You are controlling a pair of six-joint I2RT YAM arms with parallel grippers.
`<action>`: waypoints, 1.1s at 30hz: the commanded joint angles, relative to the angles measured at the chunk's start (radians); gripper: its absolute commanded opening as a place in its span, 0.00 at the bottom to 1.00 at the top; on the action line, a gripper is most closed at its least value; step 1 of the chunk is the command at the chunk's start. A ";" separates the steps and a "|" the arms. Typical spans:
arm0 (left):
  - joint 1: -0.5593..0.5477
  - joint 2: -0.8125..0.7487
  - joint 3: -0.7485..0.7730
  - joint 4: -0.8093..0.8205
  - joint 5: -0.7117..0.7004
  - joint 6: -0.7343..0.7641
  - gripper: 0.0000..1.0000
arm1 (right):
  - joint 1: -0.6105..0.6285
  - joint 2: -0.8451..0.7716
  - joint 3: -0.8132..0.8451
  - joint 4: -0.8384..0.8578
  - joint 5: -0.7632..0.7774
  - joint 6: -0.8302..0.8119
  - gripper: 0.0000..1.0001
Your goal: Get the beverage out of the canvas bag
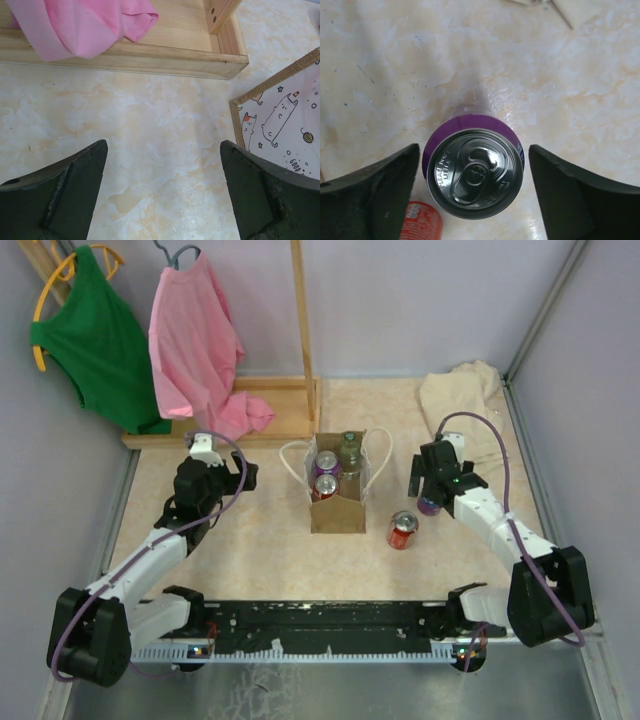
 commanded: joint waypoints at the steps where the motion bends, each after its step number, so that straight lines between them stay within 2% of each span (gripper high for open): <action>1: -0.006 -0.002 0.028 0.008 0.008 0.001 1.00 | -0.004 -0.003 0.029 0.012 0.012 0.029 0.98; 9: -0.006 -0.008 0.026 0.005 0.010 -0.002 1.00 | 0.004 -0.097 0.099 0.016 0.095 0.000 0.99; 14: -0.005 -0.006 0.028 0.003 0.008 -0.003 1.00 | 0.047 -0.199 0.239 0.033 0.242 -0.028 0.99; 20: -0.007 -0.001 0.024 0.003 0.009 -0.008 1.00 | 0.250 -0.216 0.382 0.131 0.398 -0.175 0.95; 25: -0.007 -0.008 0.019 0.002 0.003 -0.010 1.00 | 0.447 -0.098 0.480 0.145 0.455 -0.274 0.94; 28: -0.007 -0.014 0.018 0.000 -0.004 -0.006 1.00 | 0.524 -0.032 0.511 0.163 0.420 -0.297 0.94; 33: -0.007 -0.015 0.015 0.000 -0.003 -0.007 1.00 | 0.531 0.051 0.535 0.138 0.252 -0.249 0.82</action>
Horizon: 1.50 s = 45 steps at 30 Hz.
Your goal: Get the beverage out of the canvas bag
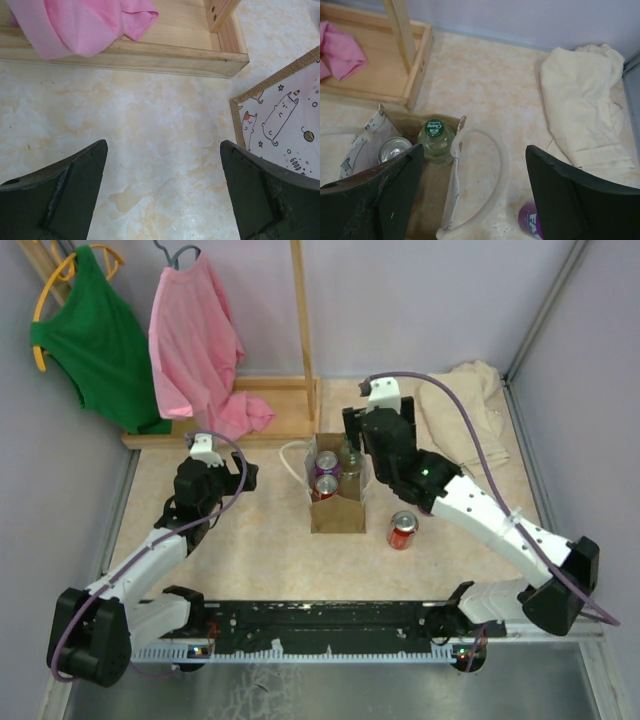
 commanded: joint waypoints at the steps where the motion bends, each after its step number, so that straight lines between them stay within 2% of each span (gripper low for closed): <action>1: -0.007 -0.013 0.014 0.007 0.000 -0.007 1.00 | 0.004 0.055 0.065 -0.005 -0.114 0.006 0.80; 5: -0.007 -0.010 0.014 0.011 0.005 -0.009 1.00 | 0.005 0.137 0.086 -0.074 -0.208 0.045 0.80; 14: -0.007 -0.002 0.017 0.014 0.003 -0.004 1.00 | 0.015 0.205 0.021 -0.077 -0.361 0.137 0.93; 26: -0.007 0.006 0.016 0.013 0.008 -0.008 1.00 | 0.046 0.283 -0.027 -0.056 -0.475 0.160 0.94; 34: -0.007 0.004 0.017 0.013 0.003 -0.006 1.00 | 0.067 0.350 -0.036 -0.040 -0.479 0.176 0.99; 41: -0.007 0.008 0.013 0.015 0.004 -0.008 1.00 | 0.067 0.395 -0.046 -0.040 -0.454 0.175 0.99; 45: -0.007 0.009 0.012 0.015 0.006 -0.007 1.00 | 0.068 0.436 -0.060 -0.023 -0.423 0.175 0.95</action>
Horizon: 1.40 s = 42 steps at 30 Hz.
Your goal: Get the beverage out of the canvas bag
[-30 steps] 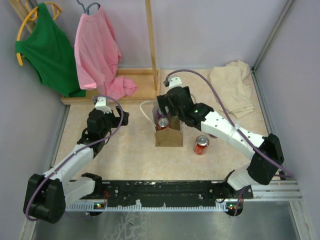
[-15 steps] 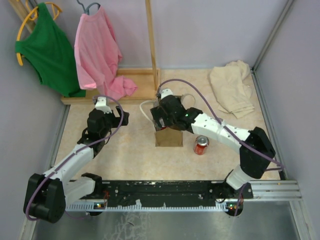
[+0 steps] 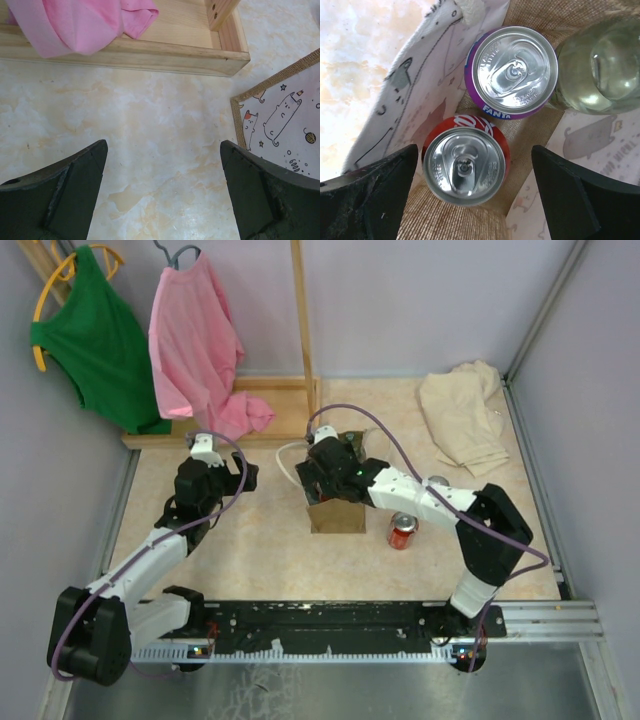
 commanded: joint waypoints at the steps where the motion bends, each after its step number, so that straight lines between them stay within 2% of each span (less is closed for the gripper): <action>1: -0.007 0.003 0.012 0.015 0.006 -0.007 1.00 | 0.010 0.045 -0.015 0.034 0.039 0.003 0.93; 9: -0.007 0.003 0.013 0.015 0.008 -0.009 1.00 | 0.010 0.086 -0.006 0.039 0.061 0.003 0.76; 17: -0.007 0.004 0.012 0.016 0.010 -0.009 1.00 | 0.011 0.072 -0.007 0.026 0.084 0.003 0.48; 19: -0.007 0.006 0.012 0.017 0.011 -0.010 1.00 | 0.010 0.058 -0.011 0.022 0.094 0.003 0.35; 20: -0.007 0.008 0.011 0.018 0.012 -0.010 1.00 | 0.010 0.051 -0.012 0.019 0.101 0.004 0.08; 21: -0.007 0.007 0.011 0.018 0.013 -0.009 1.00 | 0.011 0.042 -0.012 0.012 0.116 0.008 0.00; 42: -0.007 0.012 0.008 0.027 0.024 -0.018 1.00 | 0.011 -0.234 0.101 0.074 0.135 -0.110 0.00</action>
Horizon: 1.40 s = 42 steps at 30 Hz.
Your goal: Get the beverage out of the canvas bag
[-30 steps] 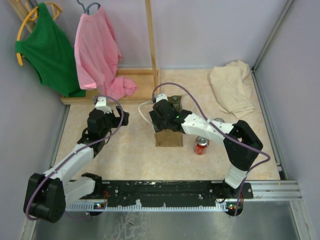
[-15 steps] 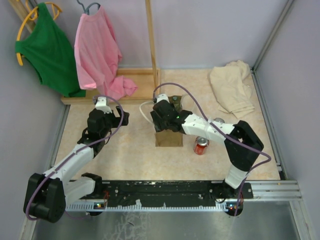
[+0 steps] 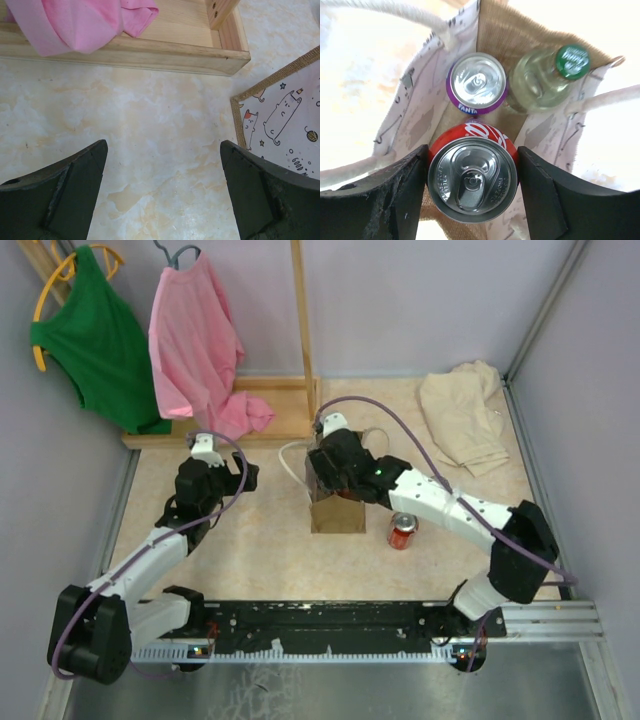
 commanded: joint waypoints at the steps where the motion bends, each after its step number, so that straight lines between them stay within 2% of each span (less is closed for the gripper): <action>1: -0.007 0.007 0.008 0.025 0.021 -0.015 1.00 | 0.005 -0.126 0.111 0.111 0.051 -0.058 0.00; 6: -0.007 0.002 0.006 0.027 0.020 -0.016 1.00 | 0.004 -0.165 0.210 0.085 0.118 -0.138 0.00; 13: -0.007 0.007 0.010 0.034 0.031 -0.020 1.00 | -0.010 -0.218 0.315 0.142 0.312 -0.311 0.00; 24: -0.009 0.002 0.011 0.032 0.037 -0.019 1.00 | -0.222 -0.310 0.249 0.210 0.411 -0.305 0.00; 30: -0.009 0.008 0.010 0.031 0.039 -0.019 1.00 | -0.355 -0.311 0.185 0.099 0.313 -0.187 0.00; 42: -0.009 -0.010 0.007 0.017 0.019 -0.012 1.00 | -0.420 -0.261 -0.056 0.051 0.114 -0.015 0.00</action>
